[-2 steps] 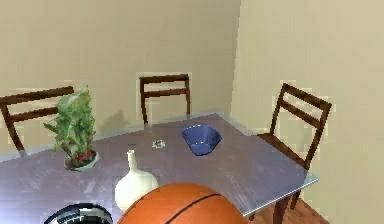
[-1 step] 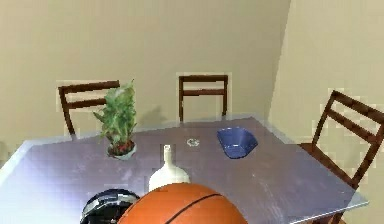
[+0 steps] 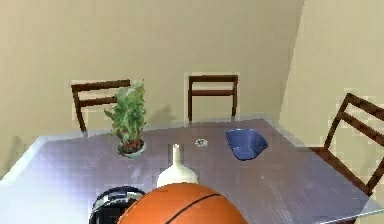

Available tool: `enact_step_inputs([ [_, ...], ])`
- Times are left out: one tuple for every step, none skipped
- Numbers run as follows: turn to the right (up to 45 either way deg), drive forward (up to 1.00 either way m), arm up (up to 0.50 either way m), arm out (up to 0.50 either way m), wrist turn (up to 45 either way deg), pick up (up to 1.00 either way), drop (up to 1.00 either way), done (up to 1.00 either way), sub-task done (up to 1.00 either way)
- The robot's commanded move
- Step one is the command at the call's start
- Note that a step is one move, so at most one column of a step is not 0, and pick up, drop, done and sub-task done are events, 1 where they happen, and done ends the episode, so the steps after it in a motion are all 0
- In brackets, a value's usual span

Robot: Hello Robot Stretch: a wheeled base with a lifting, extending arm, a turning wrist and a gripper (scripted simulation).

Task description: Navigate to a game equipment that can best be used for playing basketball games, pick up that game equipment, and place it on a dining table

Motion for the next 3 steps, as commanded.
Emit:
enact_step_inputs([
  [45.0, 0.00, 0.00, 0.00, 0.0, 0.00, 0.00, 0.00, 0.00],
  [45.0, 0.00, 0.00, 0.00, 0.0, 0.00, 0.00, 0.00, 0.00],
  [45.0, 0.00, 0.00, 0.00, 0.0, 0.00, 0.00, 0.00, 0.00],
])
